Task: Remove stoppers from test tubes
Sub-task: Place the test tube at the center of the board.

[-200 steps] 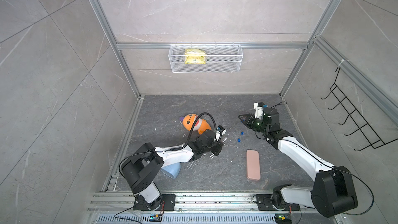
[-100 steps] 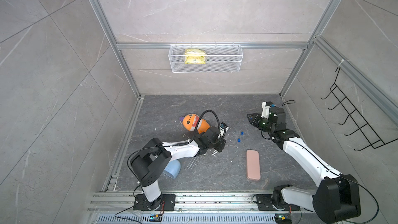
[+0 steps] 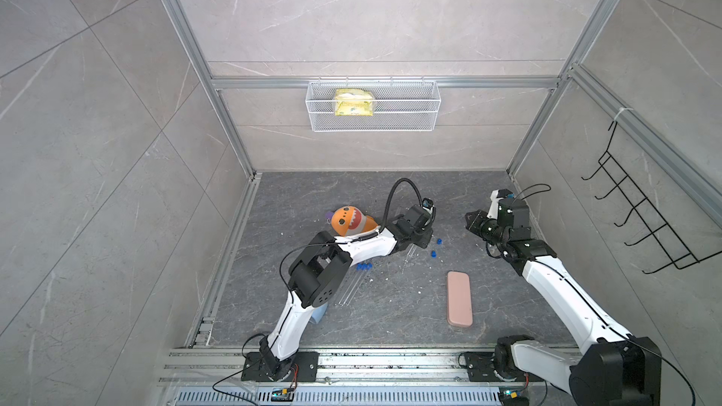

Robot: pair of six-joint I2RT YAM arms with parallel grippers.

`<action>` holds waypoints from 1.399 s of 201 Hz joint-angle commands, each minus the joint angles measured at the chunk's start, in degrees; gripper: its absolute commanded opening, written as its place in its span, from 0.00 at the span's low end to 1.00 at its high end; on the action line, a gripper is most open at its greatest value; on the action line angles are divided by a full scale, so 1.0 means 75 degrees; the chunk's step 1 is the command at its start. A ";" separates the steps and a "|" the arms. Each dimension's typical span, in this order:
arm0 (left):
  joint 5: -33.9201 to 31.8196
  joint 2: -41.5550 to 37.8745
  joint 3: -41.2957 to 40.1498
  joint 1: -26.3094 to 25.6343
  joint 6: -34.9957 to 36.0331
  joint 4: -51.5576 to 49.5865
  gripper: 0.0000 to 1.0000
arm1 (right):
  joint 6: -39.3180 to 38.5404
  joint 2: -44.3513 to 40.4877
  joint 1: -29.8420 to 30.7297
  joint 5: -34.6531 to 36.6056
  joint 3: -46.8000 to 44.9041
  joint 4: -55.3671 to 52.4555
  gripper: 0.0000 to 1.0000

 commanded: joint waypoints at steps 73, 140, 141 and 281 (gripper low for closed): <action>-0.0734 0.1083 0.1330 0.0062 -0.0317 -0.1349 0.02 | -0.0027 -0.0061 -0.0093 -0.0102 -0.0429 -0.0010 0.00; -0.0472 0.1292 0.1270 0.0163 -0.0425 -0.1513 0.30 | 0.0103 0.0141 -0.0089 -0.0147 -0.0572 0.0187 0.01; -0.0471 0.1293 0.1269 0.0165 -0.0431 -0.1511 0.31 | 0.0103 0.0143 -0.0094 -0.0151 -0.0577 0.0188 0.01; -0.0574 -0.2036 -0.0978 -0.0136 0.0400 0.0220 0.51 | 0.0339 0.1580 -0.0088 0.0435 -0.0706 0.0779 0.03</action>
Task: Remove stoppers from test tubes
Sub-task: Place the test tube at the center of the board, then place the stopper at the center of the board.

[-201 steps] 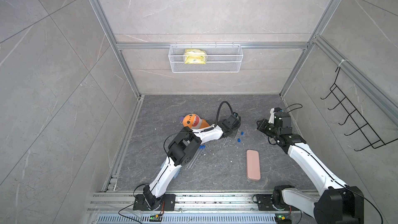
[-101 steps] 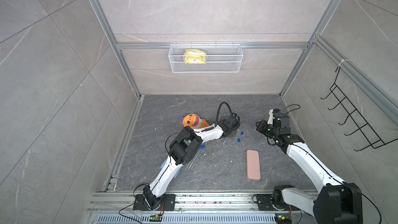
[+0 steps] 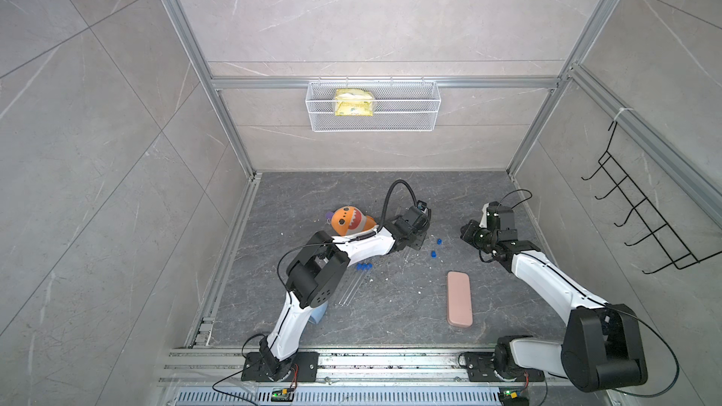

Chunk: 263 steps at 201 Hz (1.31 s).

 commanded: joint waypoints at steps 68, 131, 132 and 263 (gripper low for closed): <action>-0.0416 -0.3001 -0.1995 -0.0290 0.0322 0.1099 0.51 | 0.0064 0.1391 -0.0036 0.0908 -0.0073 0.0497 0.06; -0.0795 -0.3843 -0.2879 -0.0286 0.0247 0.1025 0.52 | 0.0043 0.2339 0.0002 0.1172 0.0127 0.0404 0.11; -0.0791 -0.3846 -0.2884 -0.0285 0.0250 0.1021 0.52 | 0.0042 0.2347 0.0002 0.1172 0.0130 0.0404 0.11; -0.1126 -0.4304 -0.3428 -0.0292 0.0194 0.0866 0.52 | -0.0049 0.2378 0.0249 0.1481 0.0223 0.0212 0.34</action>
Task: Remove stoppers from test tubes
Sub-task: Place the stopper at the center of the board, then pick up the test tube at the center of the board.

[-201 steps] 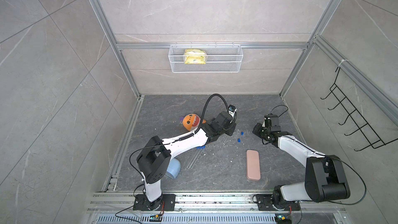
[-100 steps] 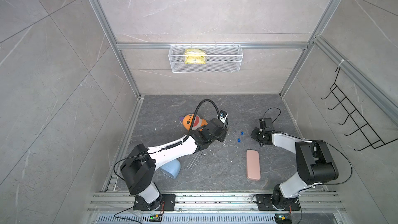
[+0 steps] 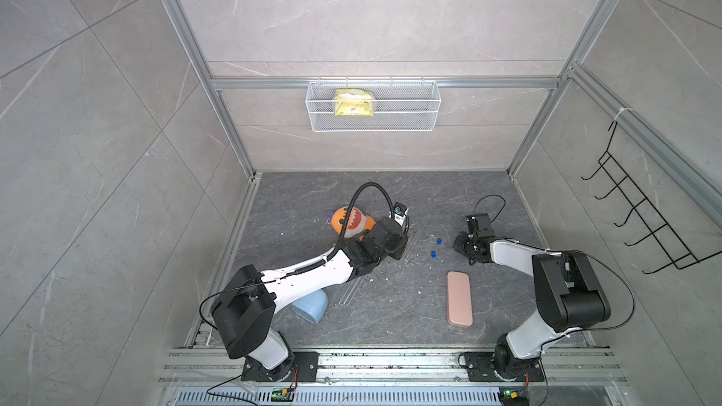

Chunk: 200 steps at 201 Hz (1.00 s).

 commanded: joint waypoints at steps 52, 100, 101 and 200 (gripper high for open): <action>-0.0441 -0.0530 -0.0208 0.0024 -0.0056 -0.0216 0.53 | -0.0354 -0.1523 0.0157 -0.0098 0.0582 -0.0932 0.44; -0.0716 -0.0761 -0.0663 0.0037 -0.0268 -0.0491 0.52 | -0.0401 -0.2805 0.0161 -0.1676 0.0679 -0.0964 0.42; -0.0718 -0.0769 -0.0678 0.0038 -0.0272 -0.0495 0.52 | -0.0393 -0.2819 0.0158 -0.1722 0.0677 -0.0955 0.42; -0.0301 -0.1025 -0.2335 0.0137 -0.1884 -0.1514 0.41 | -0.0162 -0.3395 0.0835 -0.2619 0.0295 -0.0817 0.40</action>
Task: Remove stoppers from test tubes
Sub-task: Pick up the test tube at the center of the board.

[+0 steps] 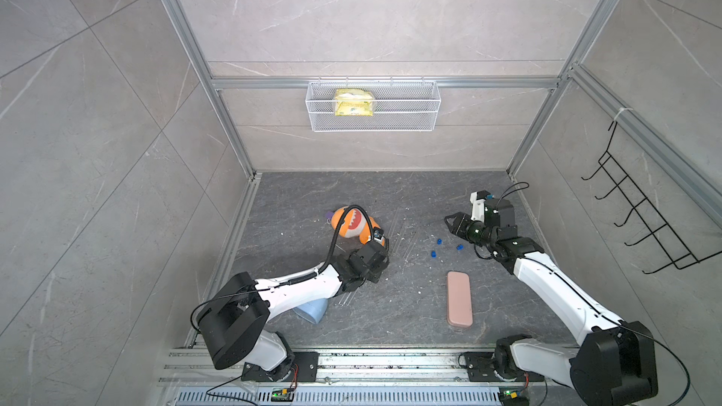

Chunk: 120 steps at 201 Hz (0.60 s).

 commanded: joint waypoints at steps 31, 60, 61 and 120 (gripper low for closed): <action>0.0290 -0.0395 -0.0416 0.0039 -0.0875 -0.0439 0.41 | 0.0094 0.0052 0.0362 -0.0022 -0.0171 -0.0025 0.40; 0.0349 -0.0180 -0.0391 0.0038 -0.1024 -0.0478 0.39 | 0.0098 0.0133 0.0499 0.0055 -0.0086 -0.0023 0.40; 0.0357 -0.0173 -0.0396 0.0035 -0.1031 -0.0473 0.39 | 0.0095 0.0127 0.0503 0.0058 -0.0081 -0.0024 0.40; 0.0397 0.0147 -0.0286 0.0111 -0.1121 -0.0635 0.40 | 0.0044 0.0144 0.0566 0.0131 -0.0029 -0.0118 0.41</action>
